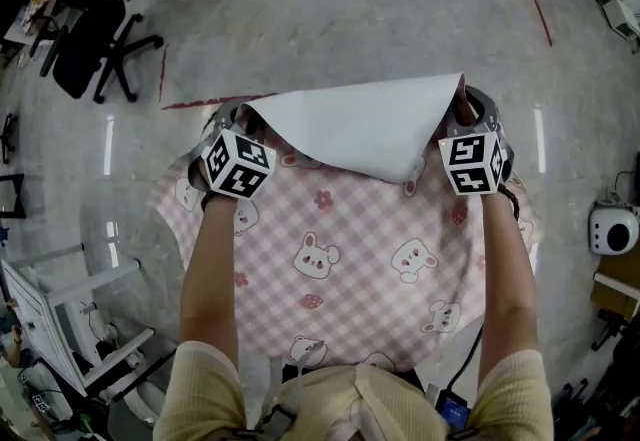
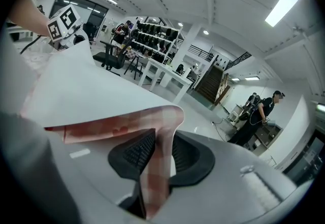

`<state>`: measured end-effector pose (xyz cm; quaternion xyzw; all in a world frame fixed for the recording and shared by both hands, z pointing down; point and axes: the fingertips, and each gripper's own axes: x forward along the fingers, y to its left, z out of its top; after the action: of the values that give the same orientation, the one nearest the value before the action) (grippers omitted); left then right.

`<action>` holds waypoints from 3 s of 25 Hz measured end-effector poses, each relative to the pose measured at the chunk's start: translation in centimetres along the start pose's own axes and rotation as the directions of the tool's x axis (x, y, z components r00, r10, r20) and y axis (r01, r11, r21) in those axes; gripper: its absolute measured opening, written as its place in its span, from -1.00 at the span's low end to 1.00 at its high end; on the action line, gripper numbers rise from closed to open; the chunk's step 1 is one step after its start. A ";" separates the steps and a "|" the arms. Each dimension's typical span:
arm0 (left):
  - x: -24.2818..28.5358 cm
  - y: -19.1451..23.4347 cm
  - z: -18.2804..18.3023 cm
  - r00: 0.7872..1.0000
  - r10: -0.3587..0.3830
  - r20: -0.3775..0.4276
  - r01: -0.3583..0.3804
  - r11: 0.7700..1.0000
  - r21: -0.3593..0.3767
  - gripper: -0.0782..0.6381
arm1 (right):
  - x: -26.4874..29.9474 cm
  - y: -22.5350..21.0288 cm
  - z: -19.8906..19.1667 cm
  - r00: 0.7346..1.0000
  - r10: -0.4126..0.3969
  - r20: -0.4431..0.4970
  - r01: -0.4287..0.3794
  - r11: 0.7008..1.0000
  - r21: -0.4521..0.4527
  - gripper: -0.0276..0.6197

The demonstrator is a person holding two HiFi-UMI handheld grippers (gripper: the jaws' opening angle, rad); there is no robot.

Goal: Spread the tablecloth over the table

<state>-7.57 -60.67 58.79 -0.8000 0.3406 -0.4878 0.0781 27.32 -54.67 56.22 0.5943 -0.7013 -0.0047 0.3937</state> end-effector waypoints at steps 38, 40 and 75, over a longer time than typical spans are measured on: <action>-5.5 -0.3 0.4 0.990 0.107 0.088 -0.108 0.994 0.008 -0.13 | -4.7 0.9 2.3 0.998 -0.003 0.057 -0.002 0.995 0.097 -0.34; -5.7 -1.7 1.3 0.990 0.090 0.106 -0.098 0.993 0.071 -0.13 | -5.2 1.6 2.6 0.998 0.006 0.061 -0.011 0.996 0.086 -0.34; -2.4 -0.8 10.9 0.978 0.071 0.196 -0.107 0.978 0.181 -0.70 | -11.2 6.1 0.4 0.999 -0.024 0.040 0.015 0.979 0.203 -0.49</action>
<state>1.16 -60.82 51.78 -0.8154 0.3188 -0.4362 0.2081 21.86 -43.67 52.65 0.6378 -0.7005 0.0501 0.3162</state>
